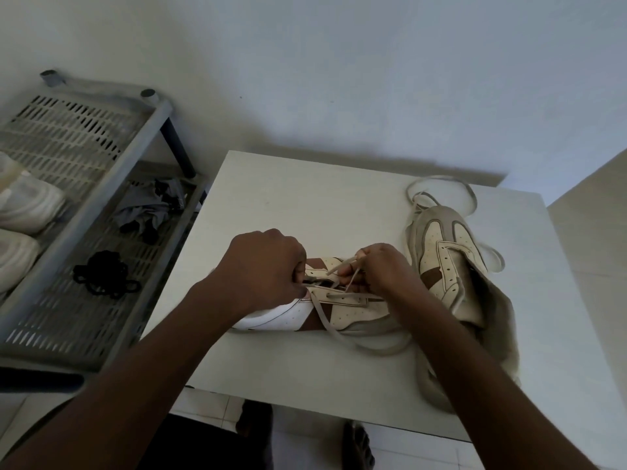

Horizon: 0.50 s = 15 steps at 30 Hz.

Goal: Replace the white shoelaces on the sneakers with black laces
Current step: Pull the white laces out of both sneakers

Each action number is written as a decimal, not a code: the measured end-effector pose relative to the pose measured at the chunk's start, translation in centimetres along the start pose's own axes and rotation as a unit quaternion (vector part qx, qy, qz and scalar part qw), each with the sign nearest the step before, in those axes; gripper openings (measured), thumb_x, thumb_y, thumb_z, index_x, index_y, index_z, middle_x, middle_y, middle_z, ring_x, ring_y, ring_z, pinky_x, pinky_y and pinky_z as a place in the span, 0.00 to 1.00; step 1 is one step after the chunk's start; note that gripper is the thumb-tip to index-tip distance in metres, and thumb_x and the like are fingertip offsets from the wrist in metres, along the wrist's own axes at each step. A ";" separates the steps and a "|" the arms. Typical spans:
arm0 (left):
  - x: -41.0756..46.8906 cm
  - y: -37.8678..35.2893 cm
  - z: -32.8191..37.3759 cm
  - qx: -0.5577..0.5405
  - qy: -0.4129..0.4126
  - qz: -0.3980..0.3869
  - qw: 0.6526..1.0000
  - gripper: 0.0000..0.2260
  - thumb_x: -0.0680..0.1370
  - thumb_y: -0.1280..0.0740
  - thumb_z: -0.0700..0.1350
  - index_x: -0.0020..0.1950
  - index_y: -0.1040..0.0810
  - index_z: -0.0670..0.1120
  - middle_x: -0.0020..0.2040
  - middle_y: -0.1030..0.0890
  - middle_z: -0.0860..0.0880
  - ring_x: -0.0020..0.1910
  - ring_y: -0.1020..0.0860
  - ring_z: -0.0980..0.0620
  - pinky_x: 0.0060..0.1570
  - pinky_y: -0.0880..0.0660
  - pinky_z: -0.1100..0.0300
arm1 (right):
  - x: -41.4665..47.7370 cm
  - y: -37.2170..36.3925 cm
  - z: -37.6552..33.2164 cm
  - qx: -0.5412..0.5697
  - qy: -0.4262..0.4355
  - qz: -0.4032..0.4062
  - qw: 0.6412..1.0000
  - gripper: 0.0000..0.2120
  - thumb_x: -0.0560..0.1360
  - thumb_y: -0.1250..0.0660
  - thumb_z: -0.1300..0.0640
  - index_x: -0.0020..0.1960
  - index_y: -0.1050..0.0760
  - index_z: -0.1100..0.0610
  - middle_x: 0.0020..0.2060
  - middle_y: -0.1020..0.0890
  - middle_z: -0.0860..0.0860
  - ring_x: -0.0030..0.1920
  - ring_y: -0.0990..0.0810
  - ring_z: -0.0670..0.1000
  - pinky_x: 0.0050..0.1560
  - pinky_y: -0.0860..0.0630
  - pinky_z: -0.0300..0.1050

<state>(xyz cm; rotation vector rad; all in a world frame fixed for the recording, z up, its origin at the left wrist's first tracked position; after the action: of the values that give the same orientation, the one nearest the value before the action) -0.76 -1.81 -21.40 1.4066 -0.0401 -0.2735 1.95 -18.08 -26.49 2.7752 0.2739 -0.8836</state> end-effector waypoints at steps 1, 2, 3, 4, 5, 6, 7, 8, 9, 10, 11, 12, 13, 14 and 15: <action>0.0 0.0 0.0 0.000 0.001 0.002 1.000 0.10 0.68 0.28 0.57 0.35 0.27 0.56 0.39 0.21 0.55 0.41 0.24 0.54 0.31 0.41 0.64 | -0.1 0.1 0.0 0.042 -0.031 -0.013 0.999 0.16 0.79 0.46 0.70 0.36 0.29 0.60 0.32 0.19 0.56 0.35 0.20 0.52 0.35 0.23 0.43; 0.0 0.1 0.1 0.001 0.003 0.005 1.000 0.10 0.68 0.28 0.57 0.36 0.26 0.55 0.39 0.21 0.55 0.41 0.24 0.54 0.31 0.40 0.64 | -0.1 0.3 0.0 0.031 -0.025 -0.015 0.999 0.13 0.79 0.45 0.69 0.39 0.29 0.60 0.34 0.19 0.55 0.35 0.19 0.51 0.36 0.23 0.42; 0.0 0.2 0.1 0.004 0.006 0.008 1.000 0.10 0.68 0.28 0.57 0.36 0.25 0.55 0.39 0.22 0.55 0.42 0.24 0.54 0.32 0.40 0.64 | -0.2 0.6 -0.3 -0.048 0.027 -0.005 0.998 0.09 0.79 0.42 0.67 0.43 0.27 0.59 0.37 0.19 0.53 0.37 0.18 0.50 0.38 0.23 0.42; 0.0 0.4 0.2 0.008 0.011 0.012 1.000 0.10 0.68 0.28 0.58 0.36 0.24 0.54 0.38 0.22 0.55 0.42 0.24 0.53 0.33 0.39 0.63 | -0.4 0.7 -0.8 -0.166 0.106 0.010 0.980 0.04 0.78 0.38 0.64 0.48 0.26 0.58 0.41 0.19 0.49 0.40 0.18 0.48 0.41 0.22 0.42; 0.0 0.5 0.2 0.013 0.015 0.015 1.000 0.11 0.68 0.28 0.59 0.37 0.24 0.54 0.37 0.24 0.55 0.43 0.24 0.53 0.34 0.39 0.63 | -0.8 0.5 -1.2 -0.273 0.180 0.013 0.945 0.05 0.77 0.34 0.61 0.52 0.24 0.55 0.45 0.20 0.46 0.43 0.19 0.46 0.44 0.22 0.42; 0.0 0.6 0.1 0.017 0.019 0.015 1.000 0.11 0.68 0.28 0.60 0.37 0.23 0.54 0.37 0.25 0.55 0.43 0.23 0.53 0.35 0.38 0.63 | -1.0 -0.1 -1.2 -0.355 0.236 0.000 0.904 0.09 0.76 0.32 0.59 0.56 0.23 0.53 0.48 0.20 0.45 0.47 0.20 0.47 0.48 0.22 0.44; 0.0 0.6 0.1 0.019 0.021 0.010 1.000 0.11 0.67 0.28 0.61 0.38 0.21 0.55 0.36 0.24 0.55 0.43 0.23 0.53 0.35 0.38 0.63 | -1.0 -0.6 -1.1 -0.407 0.266 -0.018 0.874 0.11 0.75 0.30 0.59 0.57 0.21 0.53 0.50 0.19 0.46 0.50 0.21 0.48 0.51 0.23 0.47; 0.0 0.4 0.1 0.019 0.020 0.000 1.000 0.12 0.67 0.27 0.62 0.39 0.20 0.55 0.37 0.23 0.55 0.44 0.22 0.53 0.36 0.37 0.63 | -1.0 -0.9 -1.0 -0.428 0.286 -0.025 0.857 0.11 0.74 0.30 0.59 0.56 0.20 0.53 0.51 0.19 0.48 0.52 0.21 0.50 0.52 0.24 0.48; 0.0 0.2 0.1 0.015 0.017 -0.013 1.000 0.12 0.66 0.27 0.63 0.39 0.20 0.56 0.39 0.21 0.55 0.44 0.22 0.54 0.36 0.36 0.63 | -0.9 -1.1 -0.9 -0.434 0.299 -0.021 0.850 0.10 0.73 0.30 0.61 0.54 0.19 0.53 0.51 0.18 0.49 0.51 0.21 0.50 0.52 0.24 0.49; 0.0 0.0 0.0 0.007 0.012 -0.026 1.000 0.13 0.65 0.27 0.63 0.39 0.20 0.56 0.40 0.20 0.55 0.44 0.22 0.54 0.37 0.35 0.63 | -0.9 -1.1 -0.8 -0.427 0.309 -0.016 0.850 0.09 0.73 0.30 0.62 0.52 0.18 0.54 0.49 0.18 0.50 0.49 0.21 0.50 0.50 0.24 0.48; 0.0 -0.2 0.0 -0.004 0.004 -0.040 0.999 0.13 0.65 0.26 0.63 0.38 0.21 0.55 0.39 0.20 0.56 0.43 0.23 0.56 0.37 0.35 0.63 | -0.9 -1.1 -0.9 -0.414 0.317 -0.010 0.853 0.08 0.73 0.31 0.64 0.49 0.17 0.55 0.46 0.18 0.50 0.47 0.22 0.49 0.48 0.24 0.47; 0.0 -0.2 -0.1 -0.023 -0.005 -0.057 0.998 0.13 0.65 0.26 0.62 0.37 0.22 0.55 0.37 0.21 0.57 0.41 0.24 0.59 0.35 0.35 0.63 | -1.0 -1.1 -1.0 -0.402 0.323 0.000 0.857 0.08 0.73 0.31 0.64 0.47 0.17 0.55 0.44 0.18 0.50 0.44 0.22 0.48 0.47 0.25 0.45; 0.1 -0.3 -0.3 -0.048 -0.017 -0.081 0.995 0.12 0.66 0.25 0.60 0.35 0.23 0.55 0.33 0.23 0.58 0.37 0.26 0.61 0.34 0.36 0.64 | -1.1 -1.0 -1.2 -0.392 0.329 0.015 0.859 0.08 0.73 0.32 0.65 0.46 0.17 0.55 0.43 0.18 0.49 0.43 0.22 0.47 0.46 0.25 0.44; 0.1 -0.4 -0.6 -0.084 -0.028 -0.105 0.990 0.12 0.65 0.24 0.58 0.34 0.24 0.54 0.29 0.24 0.59 0.33 0.27 0.61 0.33 0.36 0.64 | -1.2 -0.7 -1.5 -0.383 0.332 0.037 0.861 0.08 0.74 0.33 0.65 0.44 0.17 0.54 0.42 0.18 0.48 0.43 0.22 0.47 0.46 0.24 0.43; 0.2 -0.4 -0.8 -0.124 -0.039 -0.121 0.984 0.12 0.65 0.23 0.56 0.33 0.23 0.53 0.27 0.25 0.60 0.30 0.27 0.61 0.32 0.36 0.65 | -1.0 -0.1 -1.7 -0.367 0.326 0.071 0.868 0.08 0.75 0.33 0.64 0.44 0.18 0.53 0.42 0.19 0.46 0.42 0.21 0.46 0.46 0.24 0.41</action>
<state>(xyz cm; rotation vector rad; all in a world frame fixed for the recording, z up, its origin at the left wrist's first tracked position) -0.50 -1.08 -21.91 1.1524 0.0989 -0.5181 2.02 -17.64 -24.57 2.2040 0.3973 0.2218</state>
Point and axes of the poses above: each hand's wrist, its own x-axis towards the middle knuckle, its own y-axis out of the back of the hand, z = x × y, the point moved 4 cm from there along x, towards the middle knuckle
